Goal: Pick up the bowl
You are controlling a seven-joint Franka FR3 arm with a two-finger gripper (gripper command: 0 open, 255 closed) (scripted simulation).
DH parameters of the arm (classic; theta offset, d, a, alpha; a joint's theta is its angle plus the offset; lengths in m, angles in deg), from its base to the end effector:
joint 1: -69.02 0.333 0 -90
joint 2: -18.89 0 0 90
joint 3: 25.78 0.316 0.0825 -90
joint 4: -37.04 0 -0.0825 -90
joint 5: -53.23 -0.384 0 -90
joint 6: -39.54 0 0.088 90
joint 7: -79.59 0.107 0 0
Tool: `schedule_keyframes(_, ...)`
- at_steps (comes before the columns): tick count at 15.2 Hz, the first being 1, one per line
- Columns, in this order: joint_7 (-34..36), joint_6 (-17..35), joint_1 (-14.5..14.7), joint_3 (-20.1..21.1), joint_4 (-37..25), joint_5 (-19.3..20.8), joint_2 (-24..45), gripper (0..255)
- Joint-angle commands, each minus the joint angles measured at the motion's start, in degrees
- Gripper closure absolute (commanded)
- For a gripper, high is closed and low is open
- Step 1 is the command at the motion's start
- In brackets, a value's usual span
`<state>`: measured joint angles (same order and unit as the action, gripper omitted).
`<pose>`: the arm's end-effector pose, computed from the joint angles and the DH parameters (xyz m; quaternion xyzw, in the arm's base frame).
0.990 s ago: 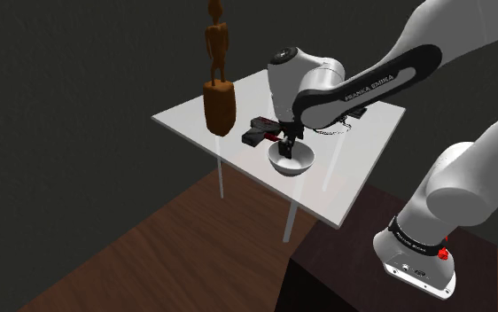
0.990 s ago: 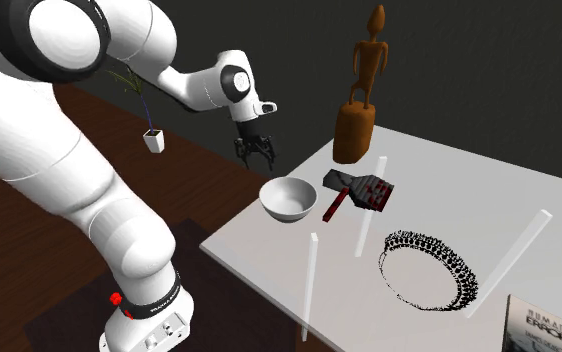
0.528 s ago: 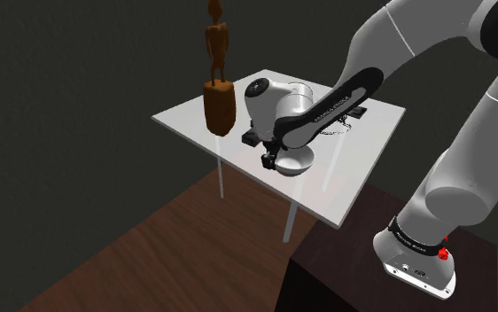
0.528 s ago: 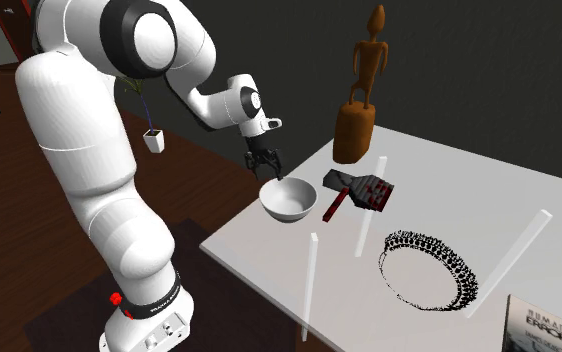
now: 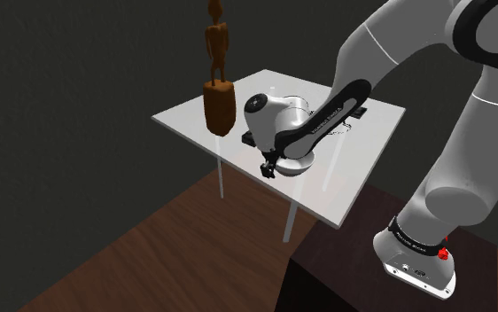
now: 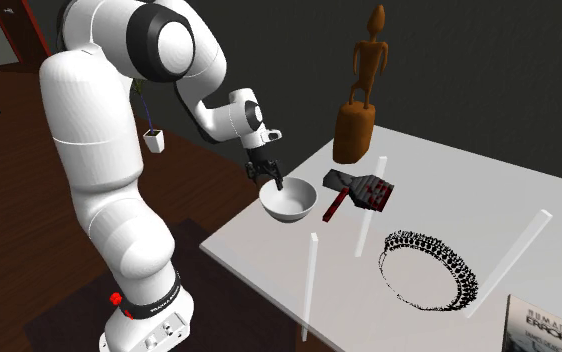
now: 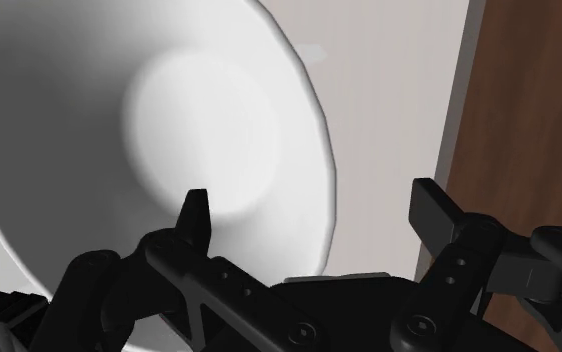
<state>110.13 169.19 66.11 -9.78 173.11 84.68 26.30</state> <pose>0.4709 0.0972 0.2555 0.9781 0.0495 -0.0393 0.1985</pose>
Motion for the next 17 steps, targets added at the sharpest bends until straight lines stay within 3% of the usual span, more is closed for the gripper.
schedule_keyframes(1,0.19,0.21,0.0,-0.06,-0.09,0.23,0.34,255)
schedule_keyframes(10,0.29,0.23,0.04,-0.03,-0.04,0.25,0.35,255)
schedule_keyframes(17,-3.46,-3.81,-0.05,0.59,-0.61,-3.33,-4.25,255)
